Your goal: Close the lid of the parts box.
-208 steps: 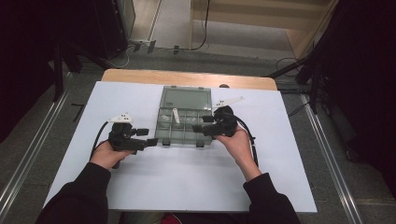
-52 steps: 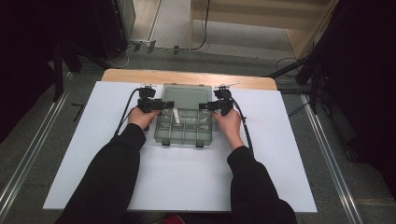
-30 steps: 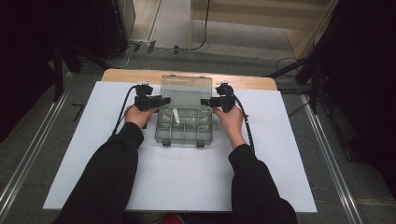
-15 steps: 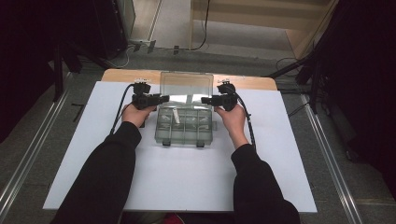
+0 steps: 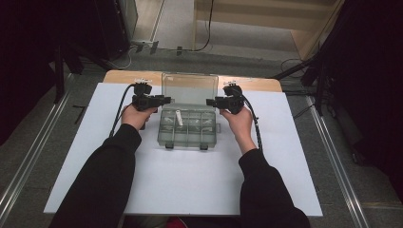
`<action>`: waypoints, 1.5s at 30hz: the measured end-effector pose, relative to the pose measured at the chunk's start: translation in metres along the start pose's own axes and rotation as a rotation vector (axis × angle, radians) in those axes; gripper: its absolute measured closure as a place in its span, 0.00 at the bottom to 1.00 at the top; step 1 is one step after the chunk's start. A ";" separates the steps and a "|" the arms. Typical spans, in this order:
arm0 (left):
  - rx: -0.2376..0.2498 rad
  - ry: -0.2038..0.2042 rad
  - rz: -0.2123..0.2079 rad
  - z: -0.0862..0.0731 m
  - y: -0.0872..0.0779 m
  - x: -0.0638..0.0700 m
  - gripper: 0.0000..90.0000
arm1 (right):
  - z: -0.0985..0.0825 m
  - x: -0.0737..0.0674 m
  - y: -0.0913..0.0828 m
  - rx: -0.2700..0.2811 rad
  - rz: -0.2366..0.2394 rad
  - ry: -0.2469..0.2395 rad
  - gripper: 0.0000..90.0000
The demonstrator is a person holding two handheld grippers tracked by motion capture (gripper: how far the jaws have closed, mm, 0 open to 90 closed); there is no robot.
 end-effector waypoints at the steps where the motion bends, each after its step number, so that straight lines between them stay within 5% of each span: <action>1: 0.000 0.003 -0.002 0.000 -0.001 0.000 0.65 | 0.000 -0.001 -0.001 0.002 -0.001 -0.004 0.54; 24: 0.010 0.020 -0.047 -0.008 -0.020 0.004 0.63 | -0.006 -0.014 -0.013 0.014 0.001 -0.075 0.61; 35: -0.023 0.007 -0.062 -0.013 -0.027 0.003 0.46 | -0.008 -0.015 -0.016 0.019 0.012 -0.077 0.63; 45: -0.056 0.021 -0.093 -0.020 -0.040 0.001 0.39 | -0.012 -0.019 -0.018 0.022 0.001 -0.129 0.63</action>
Point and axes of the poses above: each handheld gripper's, and its own axes: y roughly forward along the jaws, z roughly out of its top, x roughly to its right, the point moved 1 cm from there along y, roughly forward along the jaws, and after that the axes turned 5 degrees about z, right-handed, at the moved point
